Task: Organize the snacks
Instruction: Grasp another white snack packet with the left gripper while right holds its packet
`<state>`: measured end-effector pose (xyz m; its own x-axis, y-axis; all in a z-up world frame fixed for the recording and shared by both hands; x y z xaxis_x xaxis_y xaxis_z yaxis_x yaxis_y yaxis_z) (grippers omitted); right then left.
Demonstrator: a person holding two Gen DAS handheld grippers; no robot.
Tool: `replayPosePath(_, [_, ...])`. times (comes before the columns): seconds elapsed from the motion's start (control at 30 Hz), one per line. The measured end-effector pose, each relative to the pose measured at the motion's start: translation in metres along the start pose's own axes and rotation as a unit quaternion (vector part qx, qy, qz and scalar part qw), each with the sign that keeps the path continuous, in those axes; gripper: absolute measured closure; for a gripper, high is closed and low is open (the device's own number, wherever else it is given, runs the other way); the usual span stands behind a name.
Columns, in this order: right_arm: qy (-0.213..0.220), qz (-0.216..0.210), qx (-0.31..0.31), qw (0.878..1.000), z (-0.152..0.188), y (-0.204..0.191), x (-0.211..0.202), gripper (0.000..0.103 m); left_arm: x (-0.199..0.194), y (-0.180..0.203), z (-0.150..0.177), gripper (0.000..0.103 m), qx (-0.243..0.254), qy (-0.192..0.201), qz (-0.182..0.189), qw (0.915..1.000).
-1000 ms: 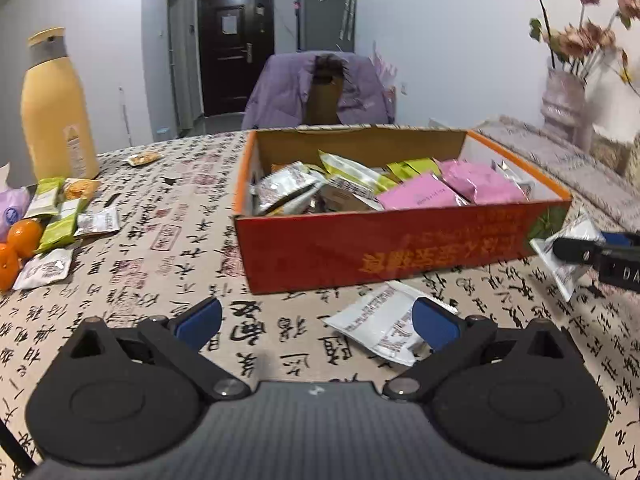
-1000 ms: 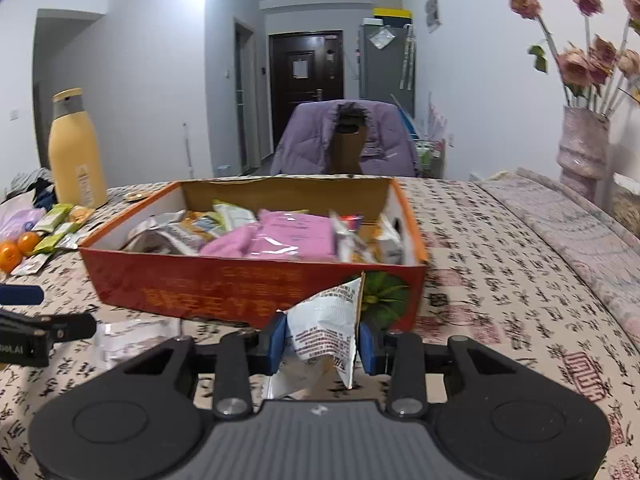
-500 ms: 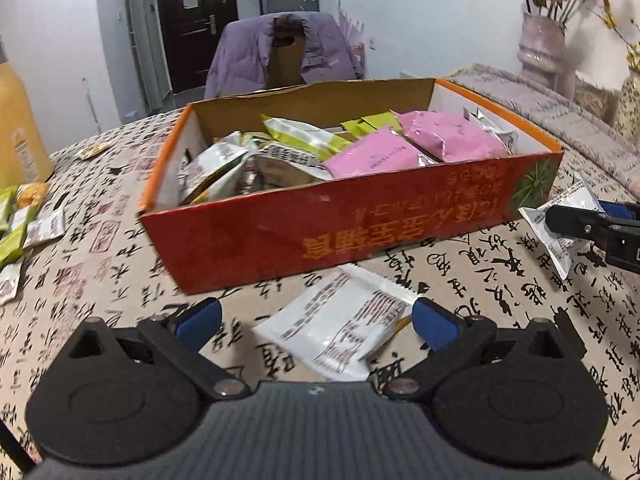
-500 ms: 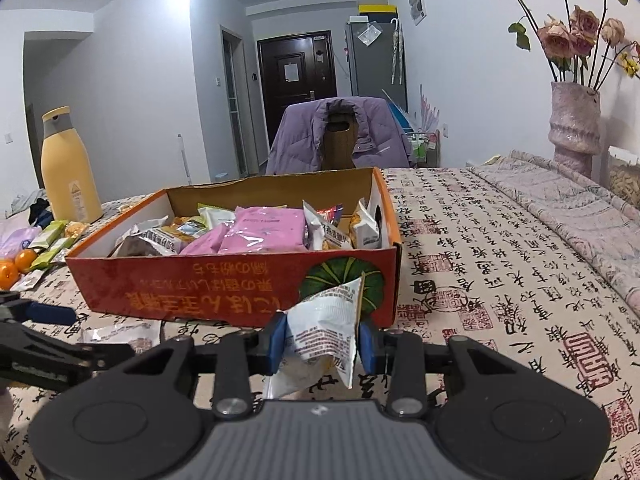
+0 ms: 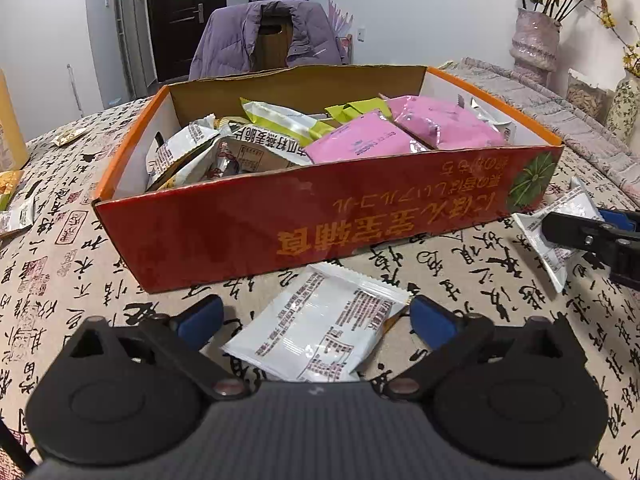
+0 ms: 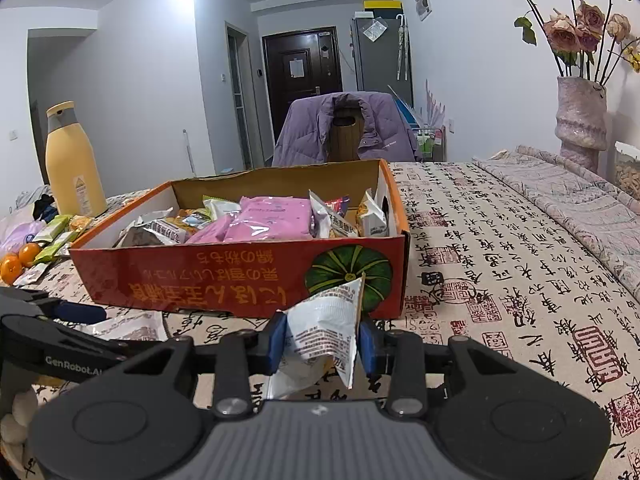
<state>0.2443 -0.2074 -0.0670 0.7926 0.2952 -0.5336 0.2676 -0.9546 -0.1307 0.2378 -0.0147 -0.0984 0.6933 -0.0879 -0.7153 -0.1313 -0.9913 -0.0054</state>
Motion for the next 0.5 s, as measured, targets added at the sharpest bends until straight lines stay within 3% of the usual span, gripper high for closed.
replayPosePath(0.07, [0.000,0.000,0.000,1.000,0.000,0.000,0.000,0.067,-0.003,0.003,0.000,0.016,0.003,0.001,0.005,1.0000])
replayPosePath(0.17, [0.000,0.000,-0.002,1.000,0.001,0.000,0.000,0.067,-0.010,0.003,0.001,0.037,-0.005,0.006,0.008,0.9999])
replayPosePath(0.2, [0.000,0.000,-0.003,1.000,0.001,-0.001,0.000,0.067,-0.013,0.003,0.001,0.048,-0.009,0.009,0.011,0.9999])
replayPosePath(0.23, [0.001,-0.001,-0.003,1.000,0.001,-0.001,-0.001,0.067,-0.014,0.002,0.001,0.052,-0.013,0.009,0.013,0.9998])
replayPosePath(0.4, [0.003,-0.002,-0.006,1.000,0.002,-0.002,-0.002,0.067,-0.022,0.002,0.004,0.061,-0.024,0.022,0.009,0.9994])
replayPosePath(0.5, [0.005,-0.003,-0.009,1.000,0.001,-0.004,-0.003,0.067,-0.027,0.005,0.004,0.062,-0.025,0.029,0.006,0.9993])
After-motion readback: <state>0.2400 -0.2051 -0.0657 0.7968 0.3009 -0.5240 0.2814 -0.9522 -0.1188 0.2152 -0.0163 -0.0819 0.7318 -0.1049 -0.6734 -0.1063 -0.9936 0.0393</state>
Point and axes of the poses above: each gripper's, at about its wrist camera, not at the fingertips, and x roughly the way its jaws point, y to its right, z to its underside, the point moved 9 cm from there along x, roughly the way its jaws point, and after that the axes turned 2 degrees about -y, right-handed, at the moved point
